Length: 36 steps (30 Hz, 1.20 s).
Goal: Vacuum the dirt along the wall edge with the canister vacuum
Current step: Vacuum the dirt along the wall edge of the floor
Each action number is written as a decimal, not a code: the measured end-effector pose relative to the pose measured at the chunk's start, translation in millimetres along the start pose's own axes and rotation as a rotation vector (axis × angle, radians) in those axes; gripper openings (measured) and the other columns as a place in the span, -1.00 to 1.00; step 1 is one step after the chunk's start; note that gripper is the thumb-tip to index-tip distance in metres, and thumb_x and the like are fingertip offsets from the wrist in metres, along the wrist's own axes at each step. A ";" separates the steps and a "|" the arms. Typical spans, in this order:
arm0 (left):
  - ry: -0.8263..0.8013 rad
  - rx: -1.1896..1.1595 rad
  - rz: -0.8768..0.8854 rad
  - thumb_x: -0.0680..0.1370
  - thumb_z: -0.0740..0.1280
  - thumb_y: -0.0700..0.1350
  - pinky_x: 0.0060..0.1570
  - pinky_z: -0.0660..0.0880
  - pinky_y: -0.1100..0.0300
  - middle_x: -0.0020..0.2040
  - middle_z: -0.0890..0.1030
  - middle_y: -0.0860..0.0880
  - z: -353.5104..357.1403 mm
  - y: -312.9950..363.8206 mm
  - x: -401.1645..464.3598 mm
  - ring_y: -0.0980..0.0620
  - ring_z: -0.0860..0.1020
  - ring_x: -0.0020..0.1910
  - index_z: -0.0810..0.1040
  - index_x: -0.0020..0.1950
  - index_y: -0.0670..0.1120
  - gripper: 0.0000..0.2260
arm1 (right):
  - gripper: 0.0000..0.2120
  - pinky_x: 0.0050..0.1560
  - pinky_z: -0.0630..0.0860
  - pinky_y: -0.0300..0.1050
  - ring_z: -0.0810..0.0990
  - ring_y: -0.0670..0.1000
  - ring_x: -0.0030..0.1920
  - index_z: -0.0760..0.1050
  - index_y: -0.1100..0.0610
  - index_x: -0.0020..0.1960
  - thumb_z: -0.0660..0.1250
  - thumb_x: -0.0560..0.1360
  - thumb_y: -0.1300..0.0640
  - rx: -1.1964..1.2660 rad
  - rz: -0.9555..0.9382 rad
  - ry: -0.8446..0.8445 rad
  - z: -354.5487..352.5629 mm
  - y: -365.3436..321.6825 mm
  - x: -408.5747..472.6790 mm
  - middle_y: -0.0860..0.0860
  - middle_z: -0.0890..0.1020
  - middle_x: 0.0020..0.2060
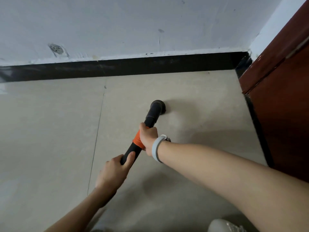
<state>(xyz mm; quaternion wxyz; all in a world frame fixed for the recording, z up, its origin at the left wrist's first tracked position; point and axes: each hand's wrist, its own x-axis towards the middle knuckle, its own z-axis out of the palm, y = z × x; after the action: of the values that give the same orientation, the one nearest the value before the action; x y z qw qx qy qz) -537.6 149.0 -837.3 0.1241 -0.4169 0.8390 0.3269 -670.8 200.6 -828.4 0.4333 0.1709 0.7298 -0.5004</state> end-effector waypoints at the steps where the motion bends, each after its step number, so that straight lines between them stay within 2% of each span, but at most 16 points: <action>1: 0.004 -0.009 -0.008 0.52 0.10 0.29 -0.33 0.53 0.06 -0.47 0.58 -0.05 -3.2 -6.4 -2.1 -0.05 0.57 -0.46 0.46 -0.30 -0.08 -0.52 | -0.54 0.25 0.40 0.11 0.52 0.20 0.14 0.33 0.21 0.27 0.13 0.53 -0.10 -0.017 -0.005 -0.007 6.5 1.4 -2.5 0.18 0.55 0.11; 6: -0.043 0.056 -0.012 0.56 0.07 0.23 -0.39 0.48 0.20 -0.47 0.59 0.00 -14.9 -36.4 -20.2 0.10 0.56 -0.53 0.46 -0.22 -0.03 -0.61 | -0.53 0.27 0.37 0.11 0.51 0.18 0.15 0.30 0.20 0.31 0.10 0.56 -0.11 -0.081 0.020 -0.092 36.4 23.8 -17.7 0.16 0.56 0.13; 9: -0.092 -0.023 -0.010 0.58 0.10 0.16 -0.42 0.44 0.24 -0.44 0.60 -0.03 -17.4 -47.5 -24.6 0.09 0.56 -0.53 0.46 -0.19 -0.06 -0.65 | -0.55 0.27 0.38 0.10 0.50 0.16 0.15 0.30 0.18 0.30 0.10 0.56 -0.11 -0.093 0.058 -0.139 49.0 39.1 -26.7 0.13 0.54 0.12; 13: -0.162 -0.122 0.009 0.59 0.14 0.11 -0.49 0.43 0.23 -0.49 0.54 -0.04 -13.6 -47.7 -24.4 0.10 0.48 -0.60 0.43 -0.23 -0.11 -0.66 | -0.55 0.27 0.40 0.11 0.52 0.17 0.15 0.34 0.19 0.26 0.11 0.55 -0.11 -0.111 0.075 -0.123 44.1 46.5 -27.6 0.14 0.56 0.12; 18: -0.251 -0.094 0.103 0.56 0.16 0.17 -0.48 0.42 0.24 -0.48 0.54 -0.02 5.6 -11.7 -14.1 0.09 0.47 -0.60 0.41 -0.26 -0.10 -0.63 | -0.55 0.23 0.46 0.11 0.54 0.19 0.13 0.39 0.24 0.24 0.11 0.56 -0.09 -0.051 0.088 -0.036 -1.4 39.6 -14.7 0.18 0.56 0.12; 23: -0.345 -0.031 0.215 0.54 0.15 0.23 -0.41 0.43 0.24 -0.45 0.55 0.02 35.8 46.7 -2.2 0.09 0.49 -0.56 0.38 -0.26 -0.03 -0.63 | -0.56 0.20 0.48 0.12 0.57 0.21 0.10 0.38 0.24 0.23 0.09 0.57 -0.08 0.052 0.072 0.131 -64.4 30.4 -0.1 0.18 0.58 0.11; 26: -0.440 0.005 0.294 0.54 0.14 0.26 -0.36 0.46 0.22 -0.41 0.56 0.03 56.8 81.4 -0.2 0.09 0.50 -0.52 0.37 -0.25 0.00 -0.64 | -0.64 0.18 0.49 0.12 0.58 0.22 0.06 0.41 0.23 0.09 0.10 0.57 -0.07 0.109 0.067 0.245 -106.2 30.8 4.9 0.18 0.59 0.04; 28: -0.510 0.008 0.332 0.54 0.13 0.27 -0.35 0.46 0.22 -0.38 0.57 0.02 70.4 105.9 0.3 0.08 0.51 -0.49 0.38 -0.22 0.00 -0.64 | -0.68 0.15 0.51 0.13 0.61 0.24 0.00 0.39 0.21 -0.08 0.11 0.57 -0.05 0.153 0.062 0.319 -132.7 29.4 7.1 0.17 0.61 -0.09; 30: -0.552 0.012 0.364 0.54 0.13 0.28 -0.31 0.48 0.19 -0.36 0.57 0.01 81.9 128.2 0.5 0.07 0.51 -0.46 0.38 -0.21 0.00 -0.64 | -0.69 0.08 0.55 0.11 0.64 0.20 -0.17 0.35 0.19 -0.20 0.11 0.58 -0.02 0.208 0.053 0.391 -156.7 26.5 8.8 0.11 0.58 -0.34; 32: -0.566 0.070 0.410 0.54 0.13 0.29 -0.24 0.50 0.17 -0.32 0.58 0.02 91.0 145.6 0.6 0.07 0.53 -0.43 0.37 -0.22 0.02 -0.64 | -0.68 -0.08 0.57 0.01 0.58 0.08 -0.38 0.34 0.20 -0.22 0.11 0.59 0.00 0.223 0.056 0.471 -179.6 24.6 10.4 0.06 0.52 -0.46; 34: -0.559 0.190 0.471 0.53 0.11 0.32 -0.19 0.49 0.16 -0.23 0.62 -0.01 98.5 154.9 0.5 0.04 0.56 -0.34 0.35 -0.20 0.04 -0.63 | -0.67 -0.34 0.50 -0.15 0.54 0.00 -0.54 0.34 0.21 -0.23 0.10 0.60 0.01 0.235 0.056 0.532 -198.8 25.2 11.3 0.04 0.51 -0.49; 36: -0.531 0.288 0.517 0.52 0.08 0.35 -0.18 0.47 0.14 -0.17 0.62 -0.02 103.7 157.0 0.6 0.01 0.57 -0.26 0.35 -0.15 0.04 -0.62 | -0.67 -0.54 0.41 -0.26 0.51 -0.05 -0.64 0.36 0.22 -0.23 0.10 0.60 0.03 0.257 0.049 0.546 -209.9 26.9 11.9 0.05 0.51 -0.43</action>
<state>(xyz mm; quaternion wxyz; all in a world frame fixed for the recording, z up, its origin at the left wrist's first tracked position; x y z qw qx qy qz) -667.2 285.1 -846.0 0.3076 -0.0711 0.8922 0.3228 -756.0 394.6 -827.7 0.2077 0.3701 0.7458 -0.5134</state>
